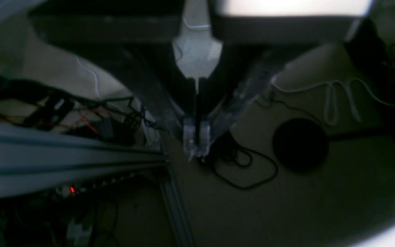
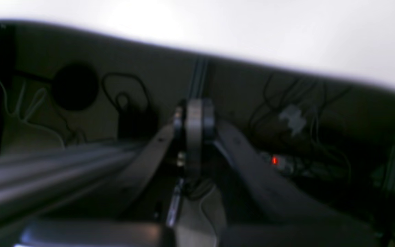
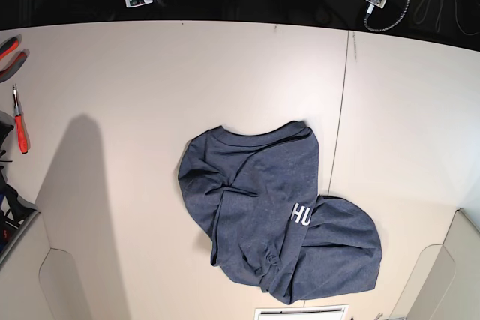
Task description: Layout the t-shirt on the table in an organized manner, then fold the t-shirt properly
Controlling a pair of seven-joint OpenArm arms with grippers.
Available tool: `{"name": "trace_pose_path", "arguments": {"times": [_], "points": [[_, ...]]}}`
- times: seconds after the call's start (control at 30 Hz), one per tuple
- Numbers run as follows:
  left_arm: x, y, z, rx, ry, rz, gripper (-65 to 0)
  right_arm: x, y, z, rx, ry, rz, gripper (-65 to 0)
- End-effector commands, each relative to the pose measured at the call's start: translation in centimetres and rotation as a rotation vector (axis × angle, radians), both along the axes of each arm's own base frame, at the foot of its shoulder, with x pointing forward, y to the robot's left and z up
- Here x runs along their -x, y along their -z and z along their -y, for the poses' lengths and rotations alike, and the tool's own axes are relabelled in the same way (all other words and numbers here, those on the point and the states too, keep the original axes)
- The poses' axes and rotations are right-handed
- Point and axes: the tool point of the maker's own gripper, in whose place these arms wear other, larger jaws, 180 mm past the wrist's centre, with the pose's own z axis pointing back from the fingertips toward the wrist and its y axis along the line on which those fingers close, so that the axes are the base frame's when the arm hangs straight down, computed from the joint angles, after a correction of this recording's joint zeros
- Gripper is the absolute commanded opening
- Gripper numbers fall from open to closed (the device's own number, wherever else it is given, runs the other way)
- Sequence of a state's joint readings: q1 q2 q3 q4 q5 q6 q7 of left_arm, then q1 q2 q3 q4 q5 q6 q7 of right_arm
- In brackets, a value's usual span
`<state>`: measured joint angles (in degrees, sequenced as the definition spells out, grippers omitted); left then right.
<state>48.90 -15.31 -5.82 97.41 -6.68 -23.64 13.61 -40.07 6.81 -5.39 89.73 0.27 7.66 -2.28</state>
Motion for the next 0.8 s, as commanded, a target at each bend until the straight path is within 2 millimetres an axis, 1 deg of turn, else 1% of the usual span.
{"name": "trace_pose_path", "arguments": {"times": [0.0,0.17,0.23,0.33,0.4,0.5,0.6,0.7,0.73,0.77], "points": [[-0.7,-1.3,0.2,0.006,0.018,0.039,-65.0,-0.7,-1.0,-0.1,-0.01,0.003,0.04,-65.0],[-4.0,-5.4,1.9,0.033,0.111,0.165,-65.0,-2.9,-3.0,-0.5,-0.023,0.004,0.116,-65.0],[-5.0,-6.8,2.5,0.039,0.124,0.214,-65.0,-3.7,-3.5,-0.6,-0.025,0.004,0.14,-65.0],[-6.8,-8.7,3.1,0.043,0.14,0.283,-65.0,-5.6,-4.1,-0.6,-0.026,0.003,0.183,-65.0],[-8.0,-9.5,3.3,0.042,0.145,0.323,-65.0,-6.9,-4.6,-0.6,-0.027,0.003,0.214,-65.0],[-9.5,-10.1,3.3,0.039,0.146,0.365,-65.0,-9.0,-5.3,-0.7,-0.03,0.004,0.26,-65.0],[-11.0,-10.7,3.3,0.036,0.147,0.406,-65.0,-11.4,-6.3,-0.8,-0.032,0.005,0.317,-65.0],[-12.3,-11.4,3.3,0.032,0.145,0.443,-65.0,-13.7,-7.3,-0.9,-0.035,0.007,0.368,-46.5],[-12.7,-11.5,3.3,0.031,0.145,0.453,-60.2,-14.4,-7.7,-1.0,-0.038,0.008,0.385,-42.0],[-13.0,-11.7,3.3,0.031,0.145,0.462,-53.6,-15.0,-8.1,-1.1,-0.042,0.011,0.4,-39.2]]}}
